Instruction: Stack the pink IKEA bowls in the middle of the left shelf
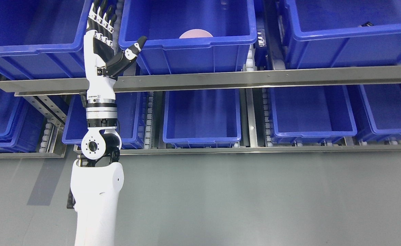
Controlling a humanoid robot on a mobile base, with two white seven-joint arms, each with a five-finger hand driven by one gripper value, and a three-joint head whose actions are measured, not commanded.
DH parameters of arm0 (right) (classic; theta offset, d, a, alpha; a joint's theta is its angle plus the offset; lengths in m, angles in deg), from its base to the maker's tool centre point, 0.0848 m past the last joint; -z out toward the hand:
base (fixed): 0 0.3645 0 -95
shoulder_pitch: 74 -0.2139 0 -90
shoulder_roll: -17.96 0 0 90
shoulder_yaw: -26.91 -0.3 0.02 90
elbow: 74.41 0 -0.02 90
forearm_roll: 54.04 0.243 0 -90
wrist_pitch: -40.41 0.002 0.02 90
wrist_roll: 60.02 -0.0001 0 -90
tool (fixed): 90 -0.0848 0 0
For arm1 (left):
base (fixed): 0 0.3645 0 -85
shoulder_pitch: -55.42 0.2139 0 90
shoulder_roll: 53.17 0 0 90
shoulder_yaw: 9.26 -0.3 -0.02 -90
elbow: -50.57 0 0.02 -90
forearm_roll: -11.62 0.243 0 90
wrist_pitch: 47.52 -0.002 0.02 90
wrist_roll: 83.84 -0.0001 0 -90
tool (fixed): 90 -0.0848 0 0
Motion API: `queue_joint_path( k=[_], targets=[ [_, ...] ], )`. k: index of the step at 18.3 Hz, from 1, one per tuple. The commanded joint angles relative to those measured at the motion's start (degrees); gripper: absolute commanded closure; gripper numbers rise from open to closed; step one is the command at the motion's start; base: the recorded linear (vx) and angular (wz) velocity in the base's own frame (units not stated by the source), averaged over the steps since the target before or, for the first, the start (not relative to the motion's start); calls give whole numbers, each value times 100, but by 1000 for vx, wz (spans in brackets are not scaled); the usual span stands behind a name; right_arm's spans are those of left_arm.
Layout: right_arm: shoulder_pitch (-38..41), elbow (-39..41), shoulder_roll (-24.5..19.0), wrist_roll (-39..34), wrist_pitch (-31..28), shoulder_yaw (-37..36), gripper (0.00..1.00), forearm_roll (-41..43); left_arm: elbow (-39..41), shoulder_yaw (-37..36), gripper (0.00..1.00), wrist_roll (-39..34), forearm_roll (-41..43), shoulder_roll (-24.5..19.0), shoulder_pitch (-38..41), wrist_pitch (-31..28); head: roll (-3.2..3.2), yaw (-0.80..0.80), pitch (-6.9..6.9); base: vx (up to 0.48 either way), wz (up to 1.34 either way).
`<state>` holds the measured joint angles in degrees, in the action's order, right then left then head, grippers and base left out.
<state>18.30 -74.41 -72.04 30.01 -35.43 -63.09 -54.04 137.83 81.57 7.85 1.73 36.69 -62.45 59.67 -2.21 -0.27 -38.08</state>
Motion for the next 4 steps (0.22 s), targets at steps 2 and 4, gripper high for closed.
queue_joint_path(
  k=[2,4],
  targets=[
    [-1,100,100,-3,-1,-26,0,9,247,31,0,-1,-4,-85,10,4,0,0,0,-140,-145],
    [-1,100,100,-3,-1,-26,0,9,247,22,0,-1,-4,-85,19,4,0,0,0,-105,-68]
  ],
)
